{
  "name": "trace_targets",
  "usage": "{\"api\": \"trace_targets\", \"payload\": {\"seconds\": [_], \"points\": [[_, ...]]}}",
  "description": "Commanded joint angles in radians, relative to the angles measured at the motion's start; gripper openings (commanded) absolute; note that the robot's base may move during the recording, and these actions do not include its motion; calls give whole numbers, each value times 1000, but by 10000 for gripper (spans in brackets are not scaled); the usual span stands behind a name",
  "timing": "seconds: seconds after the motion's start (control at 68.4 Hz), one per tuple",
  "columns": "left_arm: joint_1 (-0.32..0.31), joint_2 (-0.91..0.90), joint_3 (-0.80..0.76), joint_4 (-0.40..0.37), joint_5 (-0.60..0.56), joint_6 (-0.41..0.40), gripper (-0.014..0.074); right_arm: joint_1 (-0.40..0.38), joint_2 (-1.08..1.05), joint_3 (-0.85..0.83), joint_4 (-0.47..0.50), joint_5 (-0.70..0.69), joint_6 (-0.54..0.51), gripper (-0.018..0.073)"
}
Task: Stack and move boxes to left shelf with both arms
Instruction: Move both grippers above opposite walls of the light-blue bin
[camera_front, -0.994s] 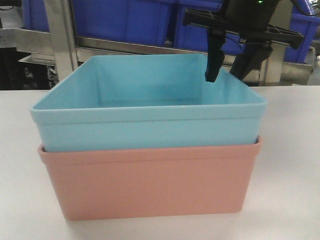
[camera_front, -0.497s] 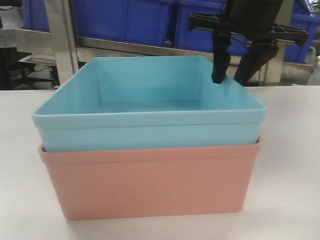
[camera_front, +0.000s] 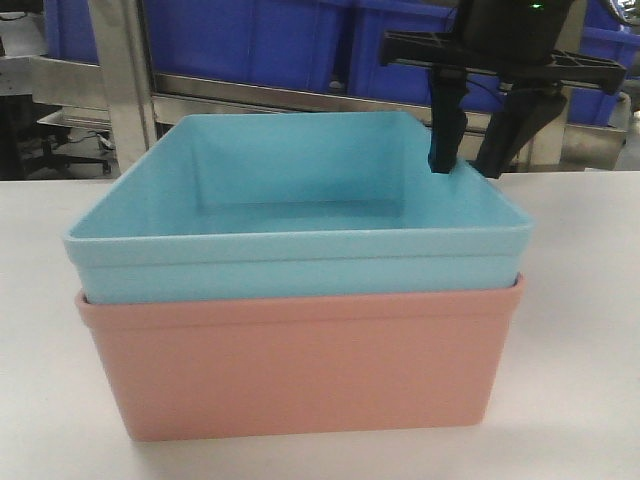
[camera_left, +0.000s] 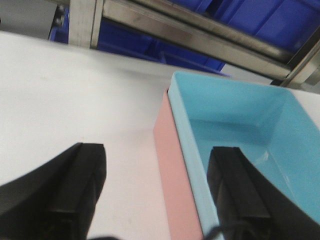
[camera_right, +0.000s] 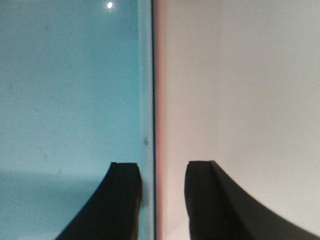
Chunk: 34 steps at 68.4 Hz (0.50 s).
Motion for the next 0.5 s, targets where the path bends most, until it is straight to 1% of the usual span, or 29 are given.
{"api": "trace_targets", "payload": {"seconds": [0.0, 0.117, 0.19, 0.263, 0.365, 0.438, 0.482], "points": [[-6, 37, -74, -26, -33, 5, 356, 0, -51, -36, -12, 8, -18, 348], [-6, 95, -140, -15, 77, 6, 356, 0, -51, -36, -12, 6, -33, 420], [-6, 139, -194, -15, 171, 6, 355, 0, -51, -36, -12, 4, -34, 501], [-6, 179, -257, -15, 275, 6, 356, 0, -51, -36, -12, 5, -34, 545], [-21, 252, -344, -10, 385, 6, 356, 0, -51, -36, -12, 2, -34, 551], [-49, 312, -404, 3, 430, 3, 355, 1, -51, -36, -11, -5, -34, 551], [-70, 348, -438, 12, 455, -19, 355, 1, -51, -36, -11, -11, -34, 551]]}}
